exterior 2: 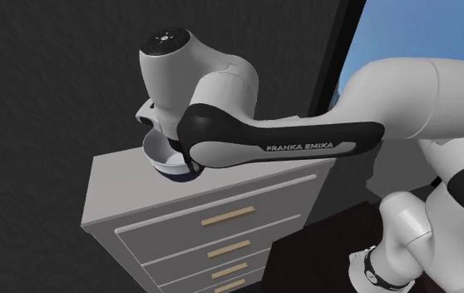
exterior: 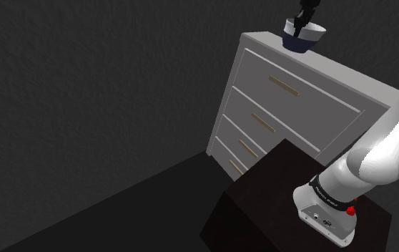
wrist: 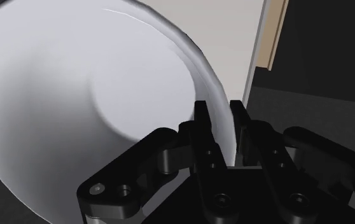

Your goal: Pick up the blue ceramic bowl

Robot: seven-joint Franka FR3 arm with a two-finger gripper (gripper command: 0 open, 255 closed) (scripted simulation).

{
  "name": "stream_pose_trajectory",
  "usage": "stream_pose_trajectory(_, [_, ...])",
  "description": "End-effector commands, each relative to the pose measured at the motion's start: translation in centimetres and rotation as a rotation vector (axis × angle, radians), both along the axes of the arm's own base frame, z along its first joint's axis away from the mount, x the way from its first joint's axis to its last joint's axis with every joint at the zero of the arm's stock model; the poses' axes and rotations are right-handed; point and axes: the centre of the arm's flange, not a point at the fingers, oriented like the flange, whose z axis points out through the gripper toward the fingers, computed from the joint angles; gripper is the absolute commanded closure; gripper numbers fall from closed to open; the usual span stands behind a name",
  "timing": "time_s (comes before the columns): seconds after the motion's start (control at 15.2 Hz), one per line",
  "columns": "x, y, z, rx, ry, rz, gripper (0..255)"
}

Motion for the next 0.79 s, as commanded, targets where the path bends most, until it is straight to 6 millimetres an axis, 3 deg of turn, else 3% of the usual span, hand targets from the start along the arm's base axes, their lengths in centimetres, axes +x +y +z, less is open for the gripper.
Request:
stream_pose_trajectory(0.0, [0.0, 0.1, 1.1, 0.000, 0.000, 0.000, 255])
stream_pose_trajectory(0.73, [0.0, 0.1, 6.5, 0.000, 0.000, 0.000, 255])
